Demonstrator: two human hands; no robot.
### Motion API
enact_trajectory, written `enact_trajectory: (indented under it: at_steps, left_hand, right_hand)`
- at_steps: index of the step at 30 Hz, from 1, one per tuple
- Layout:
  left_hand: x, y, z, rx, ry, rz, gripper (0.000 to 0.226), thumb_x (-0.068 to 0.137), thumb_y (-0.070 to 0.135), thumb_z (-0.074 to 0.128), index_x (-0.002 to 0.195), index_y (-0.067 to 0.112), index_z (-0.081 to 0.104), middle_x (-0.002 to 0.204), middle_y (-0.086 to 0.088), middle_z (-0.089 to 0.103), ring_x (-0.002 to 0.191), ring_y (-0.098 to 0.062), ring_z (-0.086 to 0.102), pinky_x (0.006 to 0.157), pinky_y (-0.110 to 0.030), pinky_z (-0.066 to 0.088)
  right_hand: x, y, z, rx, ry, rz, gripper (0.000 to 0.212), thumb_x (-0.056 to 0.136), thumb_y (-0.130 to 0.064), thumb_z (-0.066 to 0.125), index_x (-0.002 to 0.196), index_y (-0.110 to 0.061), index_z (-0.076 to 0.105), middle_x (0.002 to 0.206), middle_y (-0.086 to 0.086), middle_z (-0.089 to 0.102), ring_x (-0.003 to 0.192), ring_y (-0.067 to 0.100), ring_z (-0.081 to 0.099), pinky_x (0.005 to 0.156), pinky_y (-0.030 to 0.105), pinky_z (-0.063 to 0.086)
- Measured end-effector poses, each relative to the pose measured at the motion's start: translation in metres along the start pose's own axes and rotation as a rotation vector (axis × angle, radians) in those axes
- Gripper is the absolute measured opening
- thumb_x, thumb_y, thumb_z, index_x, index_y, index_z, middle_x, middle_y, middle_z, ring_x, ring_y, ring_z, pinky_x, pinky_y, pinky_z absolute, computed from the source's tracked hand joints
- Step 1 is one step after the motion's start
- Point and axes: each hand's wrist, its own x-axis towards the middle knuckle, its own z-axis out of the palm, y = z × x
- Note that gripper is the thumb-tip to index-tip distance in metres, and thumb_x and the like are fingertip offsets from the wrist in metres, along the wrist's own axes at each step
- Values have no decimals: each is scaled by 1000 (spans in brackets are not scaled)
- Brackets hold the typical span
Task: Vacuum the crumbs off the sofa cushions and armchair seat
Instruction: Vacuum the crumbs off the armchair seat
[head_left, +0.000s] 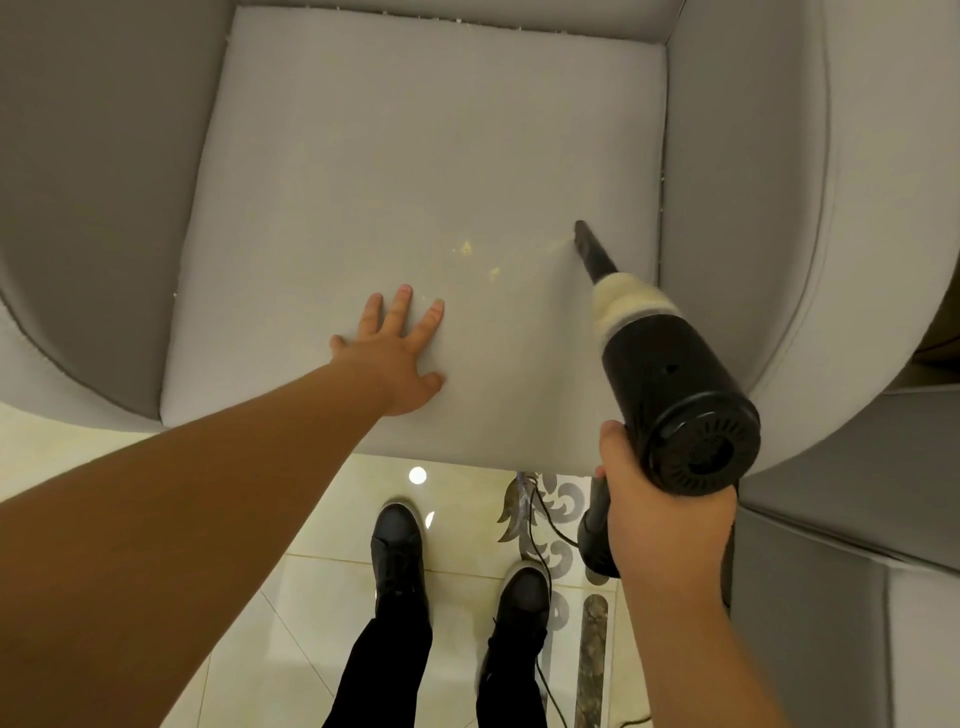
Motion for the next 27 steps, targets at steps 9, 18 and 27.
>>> enact_trajectory:
  at_steps: [9, 18, 27]
  left_hand:
    - [-2, -1, -5, -19, -26, 1, 94, 95, 70, 47, 154, 55, -25, 165, 13, -36, 156, -24, -25, 121, -67, 18]
    - [-7, -5, -9, -11, -25, 10, 99, 93, 70, 50, 152, 56, -28, 164, 12, -38, 156, -25, -25, 120, -68, 17]
    - [-16, -40, 6, -73, 19, -125, 105, 91, 70, 54, 151, 53, -31, 165, 11, -37, 157, -26, -23, 118, -71, 18]
  right_hand:
    - [-10, 2, -5, 4, 6, -18, 21, 82, -23, 83, 99, -22, 71, 83, 4, 76, 77, 19, 74, 71, 28, 59]
    - [-30, 11, -11, -132, -189, 22, 30, 79, -23, 85, 105, -15, 72, 81, 1, 76, 67, 7, 71, 58, 13, 54]
    - [-20, -4, 20, -61, -226, -37, 20, 83, -20, 85, 91, -23, 68, 65, -10, 71, 60, 4, 68, 54, 15, 54]
